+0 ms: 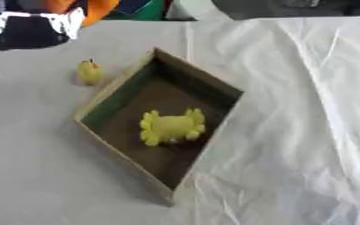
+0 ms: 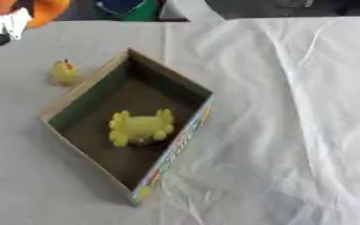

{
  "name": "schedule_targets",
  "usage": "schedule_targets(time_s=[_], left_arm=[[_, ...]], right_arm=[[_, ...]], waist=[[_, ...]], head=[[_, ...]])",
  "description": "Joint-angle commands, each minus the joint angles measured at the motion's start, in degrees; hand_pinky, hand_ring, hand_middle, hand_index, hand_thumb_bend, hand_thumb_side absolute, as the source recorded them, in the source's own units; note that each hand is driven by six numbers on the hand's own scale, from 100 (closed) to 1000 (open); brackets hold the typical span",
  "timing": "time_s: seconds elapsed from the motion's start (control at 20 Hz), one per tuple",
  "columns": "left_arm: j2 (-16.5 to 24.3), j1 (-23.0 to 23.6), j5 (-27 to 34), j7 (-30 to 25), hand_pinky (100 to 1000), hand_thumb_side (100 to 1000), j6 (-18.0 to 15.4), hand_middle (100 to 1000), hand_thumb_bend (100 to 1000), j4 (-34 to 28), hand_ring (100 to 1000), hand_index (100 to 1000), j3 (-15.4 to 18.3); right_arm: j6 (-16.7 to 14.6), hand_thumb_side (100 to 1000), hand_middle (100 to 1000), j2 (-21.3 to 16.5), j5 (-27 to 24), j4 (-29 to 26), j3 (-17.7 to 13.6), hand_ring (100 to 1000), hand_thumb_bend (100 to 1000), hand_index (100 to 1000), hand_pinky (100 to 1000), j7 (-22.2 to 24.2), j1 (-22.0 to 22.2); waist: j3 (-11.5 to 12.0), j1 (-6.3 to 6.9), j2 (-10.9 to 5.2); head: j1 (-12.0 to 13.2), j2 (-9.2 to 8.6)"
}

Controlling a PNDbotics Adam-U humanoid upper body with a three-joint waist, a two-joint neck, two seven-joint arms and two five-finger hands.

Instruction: Pick up objects on the table and place them in the box.

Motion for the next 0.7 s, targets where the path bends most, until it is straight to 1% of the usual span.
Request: schedule_targets(time_s=[0.05, 0.25, 0.35, 0.7], left_arm=[[-1.60, -1.30, -1.48, -1.51, 253, 305, -1.38, 412, 100, -0.64, 462, 496, -1.20], [-4.72, -0.32, -3.42, -3.27, 254, 296, -3.08, 414, 100, 0.27, 464, 499, -3.00], [-5.98, 0.26, -4.55, -3.82, 255, 293, -3.79, 415, 100, 0.63, 465, 500, -3.67], [-8.22, 1.23, -7.75, -6.29, 268, 275, -6.43, 429, 100, 2.94, 479, 513, -6.87]], right_arm=[[-0.13, 439, 466, -1.36, -0.27, -1.12, -0.13, 541, 100, 697, 694, 0.15, -0.70], [-0.17, 440, 466, -1.34, -0.25, -1.12, -0.09, 541, 100, 697, 694, 0.25, -0.76], [-0.16, 442, 465, -1.35, -0.22, -1.12, -0.16, 541, 100, 697, 694, 0.20, -0.71], [-0.43, 442, 465, -1.33, -0.38, -1.12, -0.30, 540, 100, 697, 695, 0.10, -0.26]], waist=[[0.10, -0.06, -1.32], [0.25, -0.01, -1.24], [0.40, 0.03, -1.16], [0.51, -0.03, -0.76]], head=[[0.35, 0.40], [1.13, 1.36], [1.32, 1.54], [1.22, 0.84]])
